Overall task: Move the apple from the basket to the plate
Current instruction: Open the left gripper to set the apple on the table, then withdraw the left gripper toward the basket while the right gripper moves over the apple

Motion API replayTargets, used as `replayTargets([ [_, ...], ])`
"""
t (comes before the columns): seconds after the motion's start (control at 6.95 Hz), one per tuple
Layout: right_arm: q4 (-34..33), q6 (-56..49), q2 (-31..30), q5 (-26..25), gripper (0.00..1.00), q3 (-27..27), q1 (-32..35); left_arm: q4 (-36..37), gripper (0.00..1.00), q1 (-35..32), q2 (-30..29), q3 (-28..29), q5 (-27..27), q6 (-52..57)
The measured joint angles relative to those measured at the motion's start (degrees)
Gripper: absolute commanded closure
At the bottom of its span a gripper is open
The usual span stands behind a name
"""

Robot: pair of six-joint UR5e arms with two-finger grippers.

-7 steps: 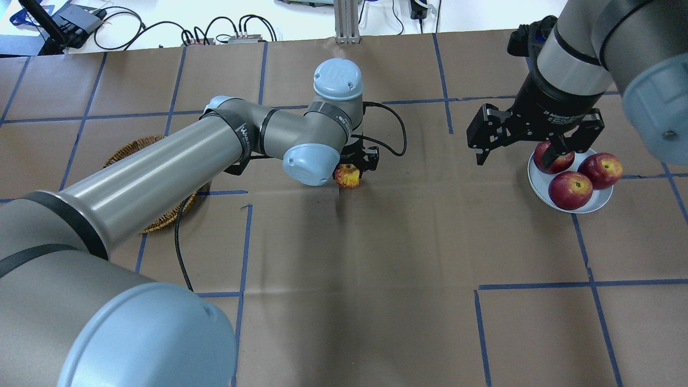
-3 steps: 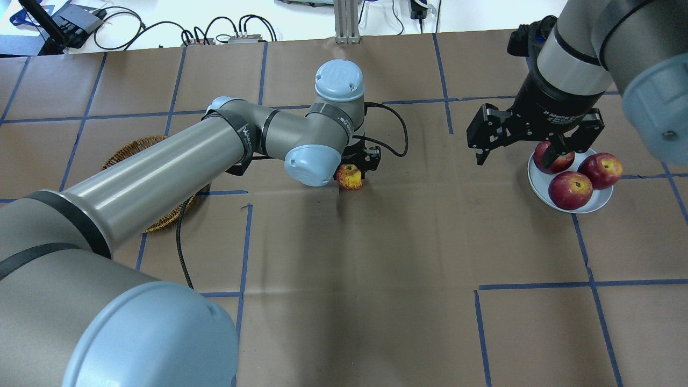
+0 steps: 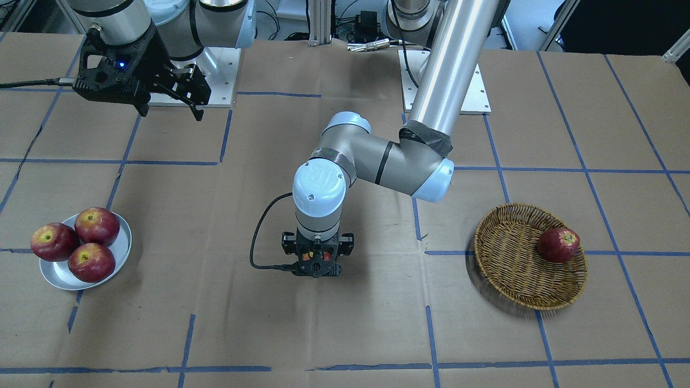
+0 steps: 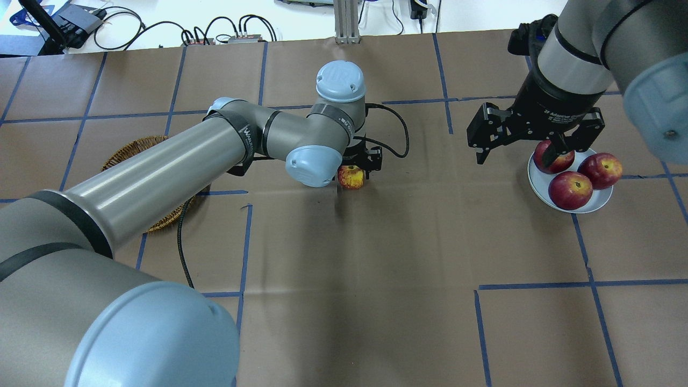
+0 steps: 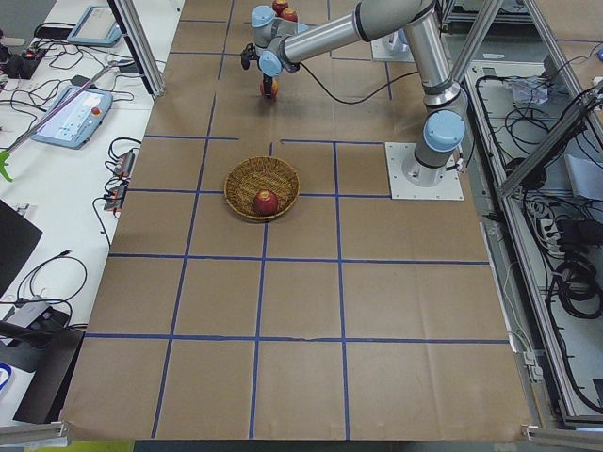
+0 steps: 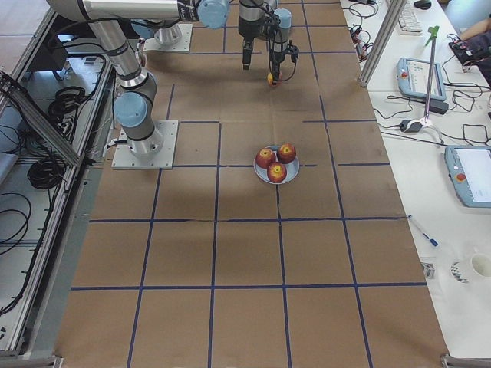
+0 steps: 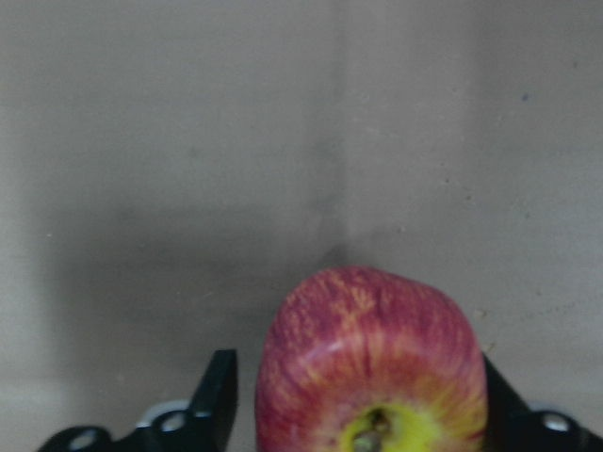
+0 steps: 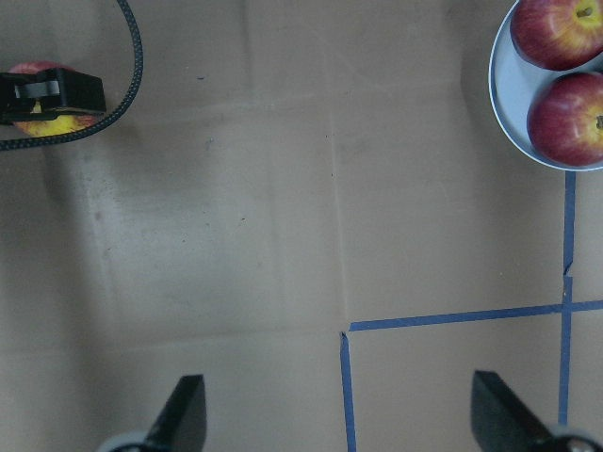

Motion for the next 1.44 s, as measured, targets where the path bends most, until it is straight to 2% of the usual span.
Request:
replayTargets([
  [0.29,-0.1,0.0,0.0,0.0,0.0,0.0,-0.1,-1.1,0.01,0.2,3.2,0.4,-1.1,-0.5],
  [0.58,-0.2,0.0,0.0,0.1,0.0,-0.2,0.0,-8.8,0.01,2.9,12.8,0.7,-1.0,1.7],
  [1.01,-0.5,0.5,1.4,0.3,0.0,-2.1,0.2,-28.1,0.01,12.1,30.5,-0.5,-0.5,17.3],
  [1.44,-0.6,6.3,7.9,3.3,0.0,-8.0,3.8,-31.4,0.01,22.7,39.8,-5.7,-1.1,28.0],
])
